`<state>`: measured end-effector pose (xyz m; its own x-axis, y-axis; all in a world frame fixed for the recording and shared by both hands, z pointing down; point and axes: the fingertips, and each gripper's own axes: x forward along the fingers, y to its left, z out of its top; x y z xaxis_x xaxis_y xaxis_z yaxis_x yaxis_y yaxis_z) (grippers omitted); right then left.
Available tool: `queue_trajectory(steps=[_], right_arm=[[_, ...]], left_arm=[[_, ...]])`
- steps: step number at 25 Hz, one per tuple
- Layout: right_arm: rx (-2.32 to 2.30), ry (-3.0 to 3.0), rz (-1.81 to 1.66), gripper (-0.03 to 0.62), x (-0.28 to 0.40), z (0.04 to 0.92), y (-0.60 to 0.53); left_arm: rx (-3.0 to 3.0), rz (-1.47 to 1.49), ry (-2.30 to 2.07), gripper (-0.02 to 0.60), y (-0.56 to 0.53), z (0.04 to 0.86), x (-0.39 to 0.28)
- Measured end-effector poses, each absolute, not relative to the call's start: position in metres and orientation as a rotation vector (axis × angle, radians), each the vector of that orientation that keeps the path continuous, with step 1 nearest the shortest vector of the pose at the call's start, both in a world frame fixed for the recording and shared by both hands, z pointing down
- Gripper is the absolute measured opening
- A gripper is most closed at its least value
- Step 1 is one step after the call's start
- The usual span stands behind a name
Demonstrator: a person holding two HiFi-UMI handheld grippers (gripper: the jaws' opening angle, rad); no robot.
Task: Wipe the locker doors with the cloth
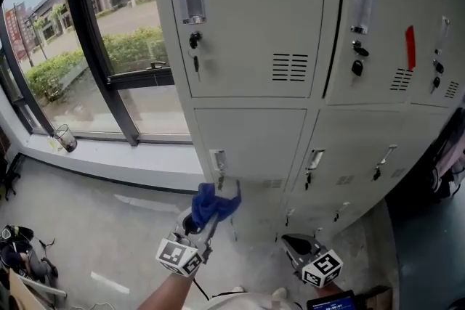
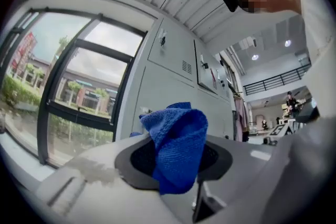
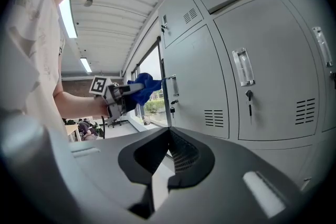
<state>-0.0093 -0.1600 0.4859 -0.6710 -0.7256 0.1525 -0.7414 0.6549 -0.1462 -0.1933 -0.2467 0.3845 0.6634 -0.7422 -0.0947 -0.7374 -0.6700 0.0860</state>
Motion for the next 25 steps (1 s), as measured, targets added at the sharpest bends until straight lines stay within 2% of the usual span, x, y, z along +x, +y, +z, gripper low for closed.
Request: queue_trajectory(steps=[11,20,25], right_arm=[[1.217,-2.836,0.334,0.003,0.014,0.487,-0.175],[1.216,-2.83,0.37,0.003,0.029,0.481,-0.168],[1.226,-2.833,0.377,0.003,0.037,0.483,-0.165]], left_arm=[[2.914,-0.325,-1.742,0.152,-0.32,0.242,-0.209],[2.808,-0.304,-2.164,0.154,-0.352,0.194,-0.215],[2.823,-0.285,-2.241,0.156,-0.367,0.188,-0.209]])
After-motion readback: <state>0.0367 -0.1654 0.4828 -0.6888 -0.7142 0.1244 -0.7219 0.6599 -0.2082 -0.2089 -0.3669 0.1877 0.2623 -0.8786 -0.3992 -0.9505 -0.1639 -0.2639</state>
